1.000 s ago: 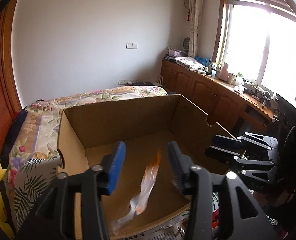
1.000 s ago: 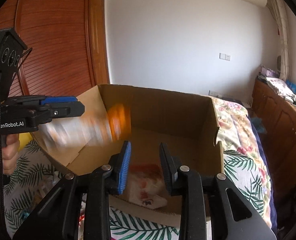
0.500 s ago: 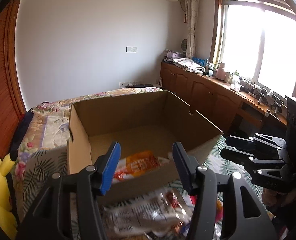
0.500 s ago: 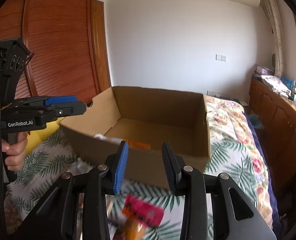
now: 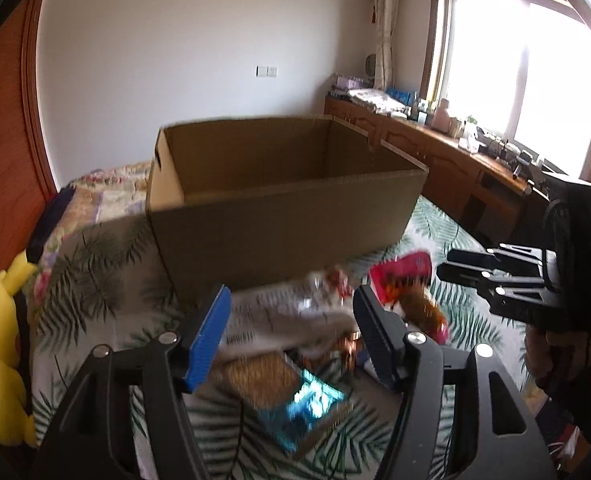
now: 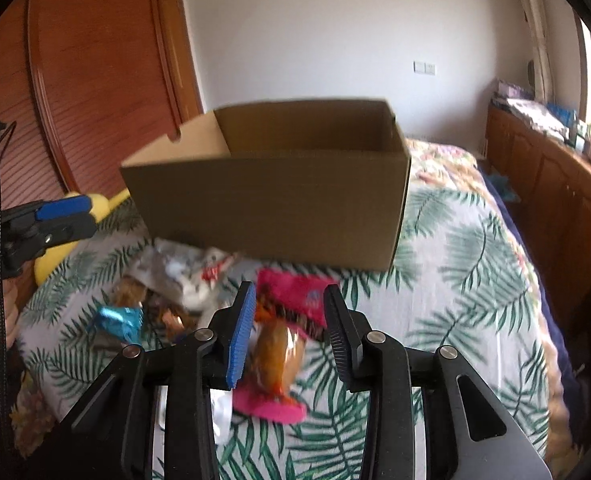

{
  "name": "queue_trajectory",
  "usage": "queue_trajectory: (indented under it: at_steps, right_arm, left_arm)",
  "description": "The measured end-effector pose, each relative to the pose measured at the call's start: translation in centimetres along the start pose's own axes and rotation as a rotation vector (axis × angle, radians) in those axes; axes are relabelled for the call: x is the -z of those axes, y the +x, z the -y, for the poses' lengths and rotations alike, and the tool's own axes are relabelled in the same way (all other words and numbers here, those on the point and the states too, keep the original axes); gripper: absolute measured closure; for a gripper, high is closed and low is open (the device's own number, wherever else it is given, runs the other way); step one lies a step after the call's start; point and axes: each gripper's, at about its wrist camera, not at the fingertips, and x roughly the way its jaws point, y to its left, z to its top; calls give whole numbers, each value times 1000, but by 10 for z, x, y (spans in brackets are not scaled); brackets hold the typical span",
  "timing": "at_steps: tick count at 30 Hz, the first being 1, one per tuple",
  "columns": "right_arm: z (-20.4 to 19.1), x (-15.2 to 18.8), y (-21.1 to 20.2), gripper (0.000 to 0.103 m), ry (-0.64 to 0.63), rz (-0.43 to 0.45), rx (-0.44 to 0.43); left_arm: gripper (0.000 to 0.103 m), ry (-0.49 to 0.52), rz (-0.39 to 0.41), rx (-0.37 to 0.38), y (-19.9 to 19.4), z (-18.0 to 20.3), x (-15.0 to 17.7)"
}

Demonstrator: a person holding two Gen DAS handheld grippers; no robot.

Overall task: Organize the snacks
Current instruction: 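Grasp the pink sausage packet with the right gripper while the left grasps the blue packet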

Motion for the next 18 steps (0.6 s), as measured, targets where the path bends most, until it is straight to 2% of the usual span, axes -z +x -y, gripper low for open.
queue_trajectory:
  at_steps: [9,18]
  right_arm:
    - [-5,21,32,67,-9,-87,4]
    - [-8,23,37,57,-21,-103,39]
  left_arm:
    - [39,2,-67,11,9,6,36]
    - [39,57,-95,20,14,17,51]
